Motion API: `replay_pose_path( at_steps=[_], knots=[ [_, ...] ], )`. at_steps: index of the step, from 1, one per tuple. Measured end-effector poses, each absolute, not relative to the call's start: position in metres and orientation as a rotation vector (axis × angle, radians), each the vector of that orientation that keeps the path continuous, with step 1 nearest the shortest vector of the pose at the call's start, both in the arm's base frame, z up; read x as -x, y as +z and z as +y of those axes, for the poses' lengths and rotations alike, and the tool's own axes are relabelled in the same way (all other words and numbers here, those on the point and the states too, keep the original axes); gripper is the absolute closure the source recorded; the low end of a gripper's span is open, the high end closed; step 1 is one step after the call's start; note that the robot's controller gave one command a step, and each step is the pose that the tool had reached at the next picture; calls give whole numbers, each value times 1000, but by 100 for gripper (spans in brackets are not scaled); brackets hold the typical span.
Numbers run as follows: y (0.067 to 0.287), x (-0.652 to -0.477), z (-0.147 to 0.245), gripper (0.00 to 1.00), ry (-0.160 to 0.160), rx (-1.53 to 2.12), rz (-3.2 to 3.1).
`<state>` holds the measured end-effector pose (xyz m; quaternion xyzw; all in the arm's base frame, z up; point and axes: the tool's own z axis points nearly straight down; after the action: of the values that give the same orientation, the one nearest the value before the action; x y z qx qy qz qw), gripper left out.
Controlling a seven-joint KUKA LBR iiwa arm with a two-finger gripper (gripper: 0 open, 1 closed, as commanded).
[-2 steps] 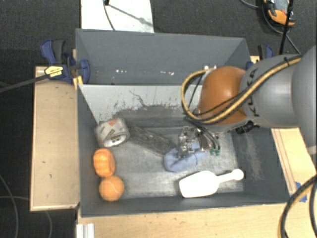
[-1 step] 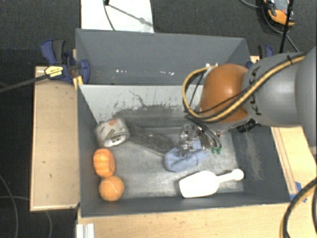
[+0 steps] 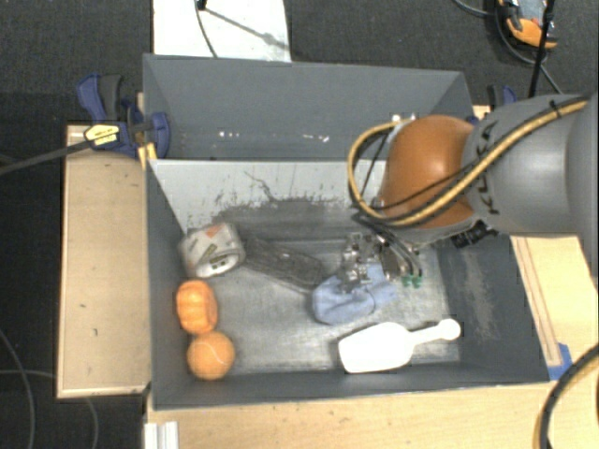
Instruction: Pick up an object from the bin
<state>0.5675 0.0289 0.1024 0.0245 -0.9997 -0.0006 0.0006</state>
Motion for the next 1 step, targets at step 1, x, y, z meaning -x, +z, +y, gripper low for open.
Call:
replay_pose_path(
  at_steps=[1],
  knots=[
    [118,-568,29,100,-1,-76,-3140]
  ],
)
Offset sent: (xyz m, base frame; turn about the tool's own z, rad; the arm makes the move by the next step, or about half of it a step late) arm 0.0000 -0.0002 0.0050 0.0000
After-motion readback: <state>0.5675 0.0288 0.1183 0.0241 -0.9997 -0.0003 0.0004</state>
